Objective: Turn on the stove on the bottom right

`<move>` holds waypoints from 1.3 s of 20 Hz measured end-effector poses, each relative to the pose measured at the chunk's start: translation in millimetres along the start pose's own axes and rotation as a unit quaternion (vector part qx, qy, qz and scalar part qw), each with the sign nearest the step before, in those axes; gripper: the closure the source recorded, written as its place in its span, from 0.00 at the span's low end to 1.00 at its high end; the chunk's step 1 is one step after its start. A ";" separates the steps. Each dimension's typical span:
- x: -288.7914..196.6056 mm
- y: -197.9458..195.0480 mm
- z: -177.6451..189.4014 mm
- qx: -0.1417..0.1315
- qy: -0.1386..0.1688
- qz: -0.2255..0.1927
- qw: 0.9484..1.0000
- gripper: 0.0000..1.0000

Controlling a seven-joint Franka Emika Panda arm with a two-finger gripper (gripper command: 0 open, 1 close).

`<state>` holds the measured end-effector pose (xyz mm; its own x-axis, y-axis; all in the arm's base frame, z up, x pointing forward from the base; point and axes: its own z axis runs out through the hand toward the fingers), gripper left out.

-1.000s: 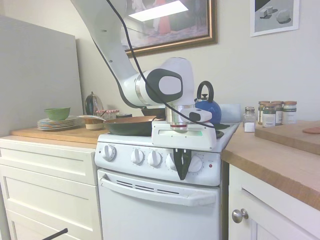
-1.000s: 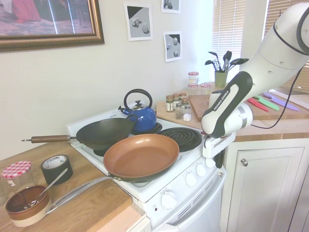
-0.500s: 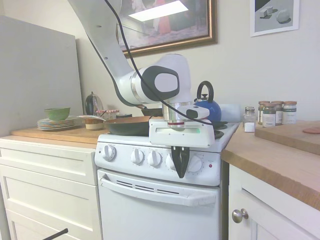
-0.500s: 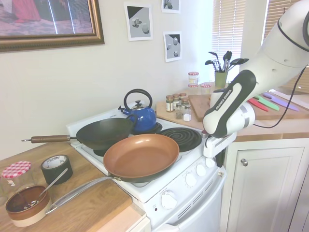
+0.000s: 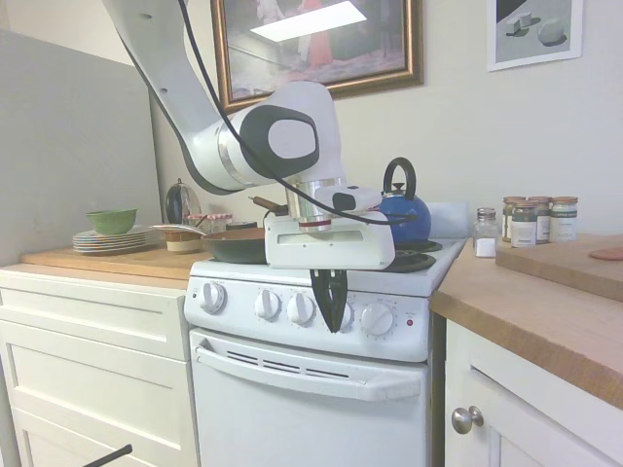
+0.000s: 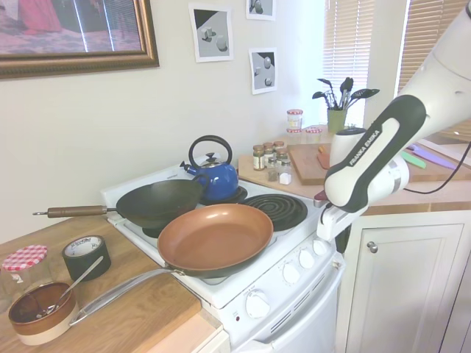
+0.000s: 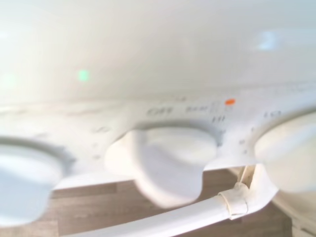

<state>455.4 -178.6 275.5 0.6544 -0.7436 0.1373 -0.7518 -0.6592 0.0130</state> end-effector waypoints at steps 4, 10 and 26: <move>-21.2 -7.6 -15.7 0.005 0.014 -0.009 1.000 1.00; -34.9 -4.4 -40.4 0.014 0.034 -0.020 0.999 1.00; -59.9 -17.9 -75.7 0.016 0.040 -0.050 0.998 0.00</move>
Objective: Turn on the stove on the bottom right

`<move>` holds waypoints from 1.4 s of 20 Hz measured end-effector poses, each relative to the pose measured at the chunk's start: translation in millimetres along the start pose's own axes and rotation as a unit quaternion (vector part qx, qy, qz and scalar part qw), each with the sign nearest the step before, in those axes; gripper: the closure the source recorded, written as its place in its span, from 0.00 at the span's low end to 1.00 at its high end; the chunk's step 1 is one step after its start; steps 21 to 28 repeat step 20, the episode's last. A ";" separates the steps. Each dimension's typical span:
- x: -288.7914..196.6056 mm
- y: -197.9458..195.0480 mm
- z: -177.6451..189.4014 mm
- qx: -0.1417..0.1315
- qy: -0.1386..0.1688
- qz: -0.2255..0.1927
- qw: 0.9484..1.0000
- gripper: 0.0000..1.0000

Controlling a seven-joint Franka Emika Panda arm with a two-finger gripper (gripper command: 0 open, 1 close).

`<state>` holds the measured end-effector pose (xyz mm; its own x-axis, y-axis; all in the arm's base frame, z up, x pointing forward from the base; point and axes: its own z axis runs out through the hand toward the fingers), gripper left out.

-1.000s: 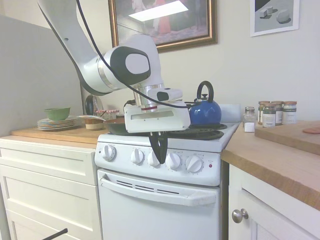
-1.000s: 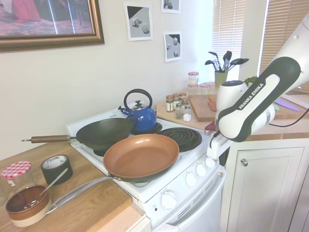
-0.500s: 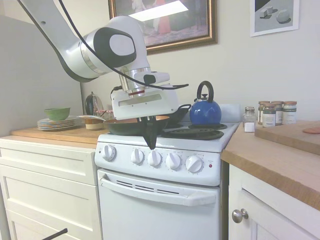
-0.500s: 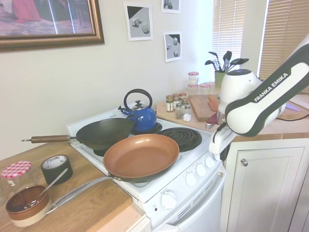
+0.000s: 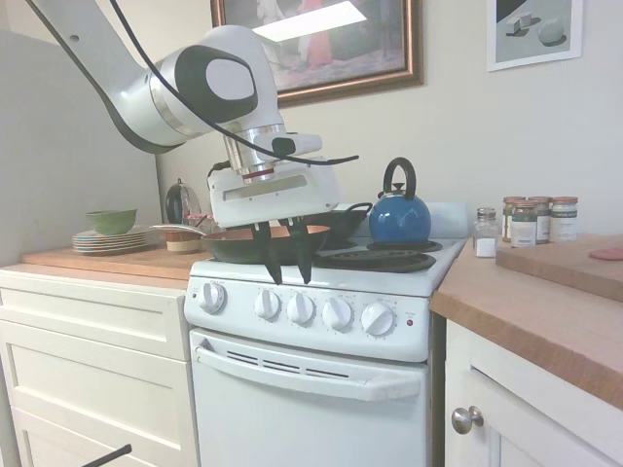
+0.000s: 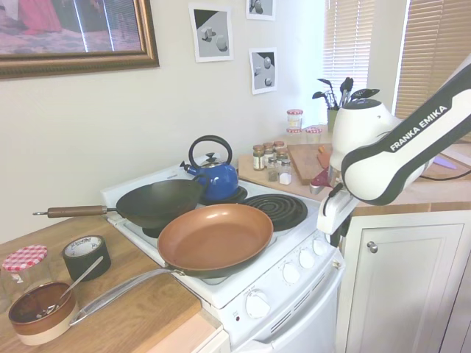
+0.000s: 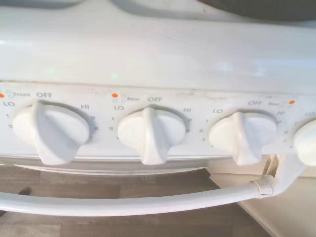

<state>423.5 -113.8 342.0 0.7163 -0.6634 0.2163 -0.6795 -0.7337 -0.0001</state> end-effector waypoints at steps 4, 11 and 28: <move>0.4 0.8 0.1 0.000 0.000 0.002 1.000 0.00; 1.1 2.0 0.2 0.001 -0.001 0.005 1.000 0.00; 1.4 2.9 0.4 0.004 -0.005 0.012 1.000 0.00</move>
